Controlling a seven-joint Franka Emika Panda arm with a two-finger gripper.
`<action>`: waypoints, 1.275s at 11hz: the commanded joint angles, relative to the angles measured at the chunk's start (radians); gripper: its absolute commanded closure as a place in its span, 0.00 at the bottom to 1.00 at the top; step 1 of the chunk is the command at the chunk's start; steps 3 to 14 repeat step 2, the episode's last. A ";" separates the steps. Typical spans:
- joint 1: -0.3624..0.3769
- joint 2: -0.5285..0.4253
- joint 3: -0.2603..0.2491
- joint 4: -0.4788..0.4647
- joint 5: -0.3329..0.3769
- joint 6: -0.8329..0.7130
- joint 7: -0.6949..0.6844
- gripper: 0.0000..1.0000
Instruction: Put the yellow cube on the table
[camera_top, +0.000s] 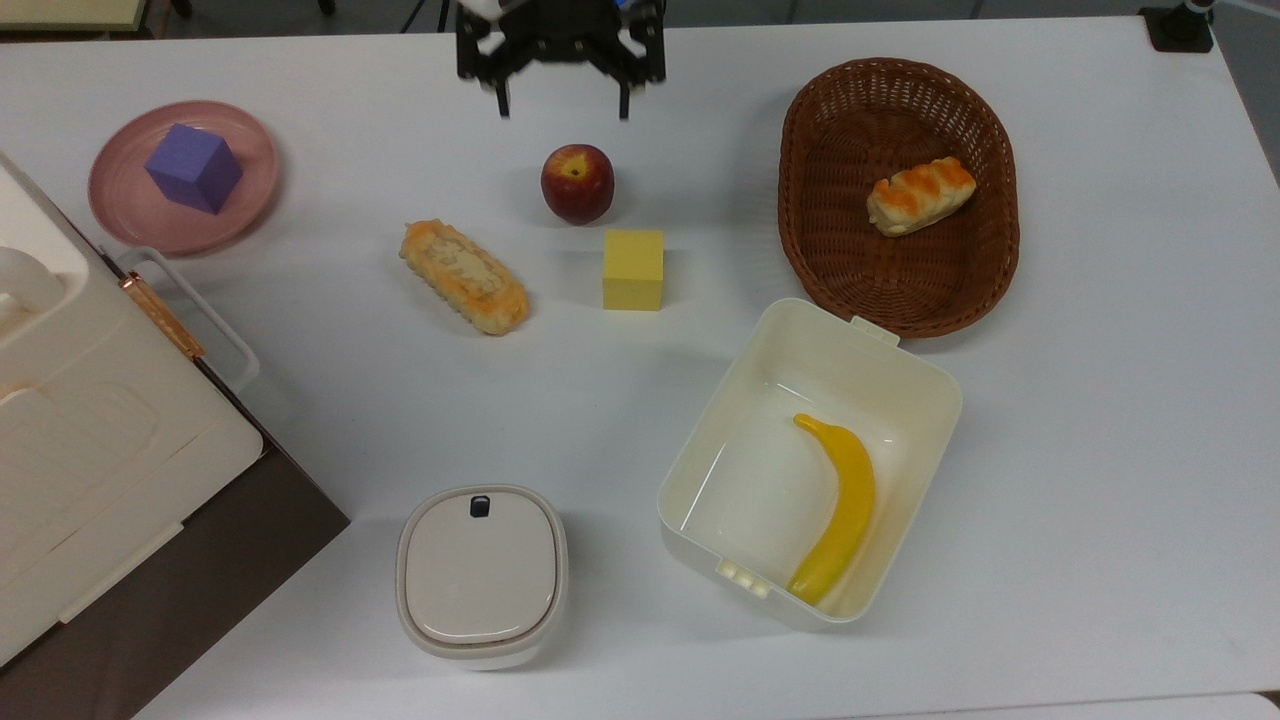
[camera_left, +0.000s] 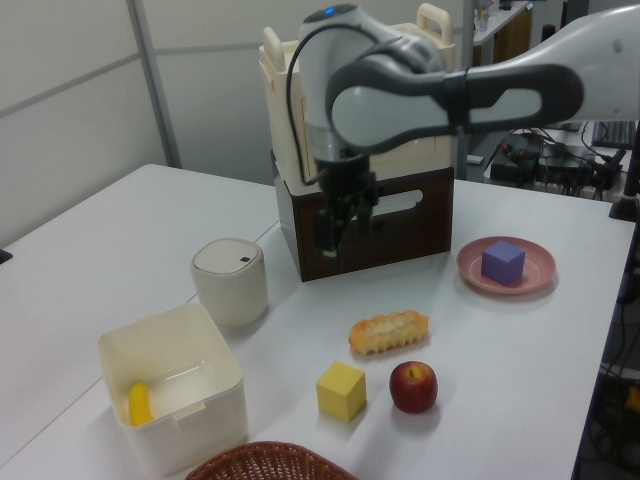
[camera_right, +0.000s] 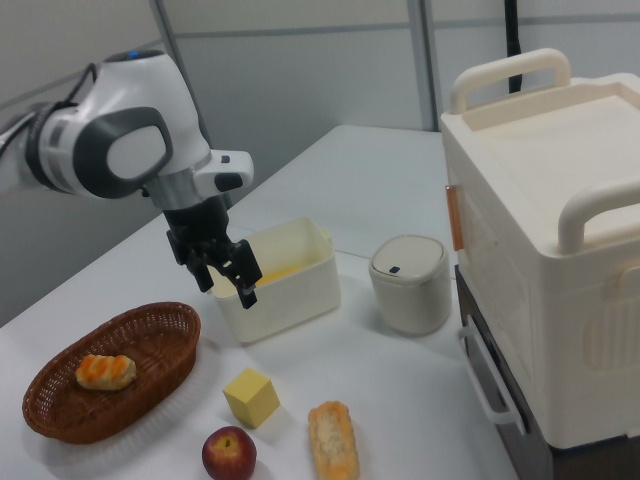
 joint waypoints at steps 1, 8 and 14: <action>-0.048 -0.072 -0.007 -0.030 -0.005 -0.068 0.003 0.00; -0.053 -0.072 -0.007 -0.030 -0.005 -0.069 0.003 0.00; -0.053 -0.072 -0.007 -0.030 -0.005 -0.069 0.003 0.00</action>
